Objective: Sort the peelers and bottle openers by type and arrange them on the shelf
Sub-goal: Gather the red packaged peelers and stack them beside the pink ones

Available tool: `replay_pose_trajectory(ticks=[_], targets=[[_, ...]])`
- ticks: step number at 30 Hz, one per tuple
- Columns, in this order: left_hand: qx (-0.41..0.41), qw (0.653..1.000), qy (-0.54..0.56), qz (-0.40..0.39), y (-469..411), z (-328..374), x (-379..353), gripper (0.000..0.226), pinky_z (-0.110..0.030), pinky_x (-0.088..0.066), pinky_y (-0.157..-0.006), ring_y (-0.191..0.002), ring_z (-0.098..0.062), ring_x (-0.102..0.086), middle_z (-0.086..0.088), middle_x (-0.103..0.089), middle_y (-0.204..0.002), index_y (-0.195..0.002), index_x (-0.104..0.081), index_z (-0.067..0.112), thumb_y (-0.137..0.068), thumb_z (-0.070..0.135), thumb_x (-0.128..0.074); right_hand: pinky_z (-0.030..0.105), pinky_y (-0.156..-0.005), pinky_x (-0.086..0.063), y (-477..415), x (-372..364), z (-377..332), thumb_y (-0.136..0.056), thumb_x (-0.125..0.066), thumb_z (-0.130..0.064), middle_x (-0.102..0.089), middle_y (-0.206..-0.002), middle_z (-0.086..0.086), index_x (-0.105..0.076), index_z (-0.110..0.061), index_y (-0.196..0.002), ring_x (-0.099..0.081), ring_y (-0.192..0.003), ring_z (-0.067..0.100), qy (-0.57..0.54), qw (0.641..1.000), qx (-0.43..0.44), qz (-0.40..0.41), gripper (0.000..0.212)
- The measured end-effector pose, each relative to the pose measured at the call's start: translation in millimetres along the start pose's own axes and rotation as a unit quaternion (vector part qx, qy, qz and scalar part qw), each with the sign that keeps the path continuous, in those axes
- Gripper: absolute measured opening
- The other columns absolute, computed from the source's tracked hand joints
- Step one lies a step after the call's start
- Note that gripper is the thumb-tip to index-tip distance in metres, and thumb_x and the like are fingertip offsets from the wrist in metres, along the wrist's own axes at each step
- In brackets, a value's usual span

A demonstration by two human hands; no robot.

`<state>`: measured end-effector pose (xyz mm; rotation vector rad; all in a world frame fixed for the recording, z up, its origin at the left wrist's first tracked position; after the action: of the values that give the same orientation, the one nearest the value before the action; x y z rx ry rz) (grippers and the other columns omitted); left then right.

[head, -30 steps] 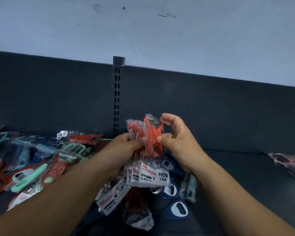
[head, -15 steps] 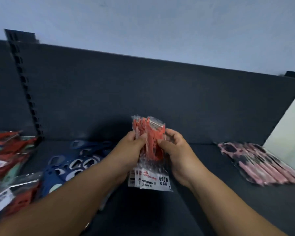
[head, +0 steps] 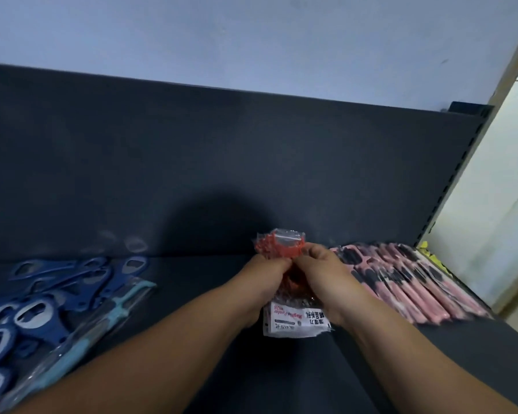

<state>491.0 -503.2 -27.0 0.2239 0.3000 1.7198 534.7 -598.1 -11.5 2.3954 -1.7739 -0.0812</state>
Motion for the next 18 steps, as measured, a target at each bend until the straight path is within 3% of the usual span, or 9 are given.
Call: replay_pose_trajectory(ticks=[2,4,7,9,12,15,18], targets=[[0.011,0.999,-0.033,0.013,-8.9,-2.9,-1.1,0.025,-0.044,-0.057,-0.085,-0.086,-0.027,-0.071,-0.01,-0.074,-0.094,-0.1,-0.07,0.016,-0.087,0.031,-0.055,0.044,-0.083,-0.058,-10.8,1.5,4.9,-0.095,-0.048,-0.006,-0.073,-0.093,0.014,-0.065,-0.012,-0.108,-0.071,-0.09,0.03,0.046,0.999,-0.006,0.004,0.023],[0.013,0.995,-0.082,0.054,-17.1,-4.0,3.9,0.045,-0.044,-0.056,-0.087,-0.09,-0.026,-0.07,-0.007,-0.072,-0.101,-0.109,-0.067,0.02,-0.076,0.047,-0.053,0.042,-0.082,-0.058,-21.0,2.3,8.4,-0.095,-0.048,-0.006,-0.073,-0.095,0.013,-0.064,-0.012,-0.111,-0.071,-0.089,0.028,0.069,0.998,-0.004,0.005,0.023],[0.004,0.972,-0.174,0.154,-23.9,-0.3,21.8,0.078,-0.046,-0.046,-0.099,-0.118,-0.029,-0.054,-0.008,-0.052,-0.134,-0.14,-0.038,0.019,-0.073,0.055,-0.054,0.033,-0.076,-0.058,-29.5,6.6,8.8,-0.095,-0.053,-0.012,-0.07,-0.096,0.003,-0.057,-0.013,-0.109,-0.07,-0.087,0.019,0.083,0.996,0.014,0.007,0.015],[-0.022,0.972,-0.173,0.156,-26.4,1.8,22.3,0.072,-0.045,-0.042,-0.104,-0.126,-0.028,-0.047,-0.007,-0.042,-0.144,-0.145,-0.027,0.018,-0.083,0.044,-0.054,0.022,-0.071,-0.054,-28.3,5.1,7.6,-0.097,-0.051,-0.015,-0.069,-0.098,-0.003,-0.053,-0.018,-0.109,-0.068,-0.088,0.012,0.089,0.996,0.023,-0.013,0.012],[-0.047,0.988,-0.092,0.118,-30.4,0.2,13.3,0.052,-0.045,-0.047,-0.098,-0.111,-0.023,-0.057,-0.007,-0.054,-0.13,-0.133,-0.042,0.024,-0.082,0.036,-0.045,0.022,-0.079,-0.053,-25.4,-7.8,7.1,-0.099,-0.044,-0.016,-0.069,-0.108,0.001,-0.053,-0.023,-0.125,-0.067,-0.097,0.012,0.109,0.991,0.022,-0.079,0.028],[-0.045,0.994,-0.026,0.093,-35.4,-0.8,5.7,0.073,-0.046,-0.049,-0.097,-0.114,-0.027,-0.056,-0.009,-0.05,-0.136,-0.142,-0.033,0.028,-0.069,0.035,-0.039,0.025,-0.084,-0.054,-27.3,-15.3,5.6,-0.098,-0.041,-0.017,-0.068,-0.112,-0.001,-0.047,-0.032,-0.132,-0.066,-0.1,0.012,0.138,0.984,0.015,-0.109,0.037],[-0.041,0.997,-0.014,0.07,-34.1,3.5,3.0,0.063,-0.043,-0.05,-0.095,-0.115,-0.028,-0.056,-0.012,-0.047,-0.138,-0.145,-0.028,0.026,-0.082,0.024,-0.041,0.03,-0.09,-0.054,-31.1,-16.2,5.8,-0.096,-0.042,-0.015,-0.068,-0.113,0.001,-0.045,-0.031,-0.135,-0.067,-0.102,0.014,0.15,0.982,0.007,-0.113,0.043]])
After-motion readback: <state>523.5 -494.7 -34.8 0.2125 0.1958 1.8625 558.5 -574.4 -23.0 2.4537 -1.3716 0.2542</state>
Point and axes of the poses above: each hand's wrist, its own y-axis away from the middle knuckle, its own x-axis out of the back of the hand, z = x × y, the point moved 9 cm from there along -y, towards the middle knuckle
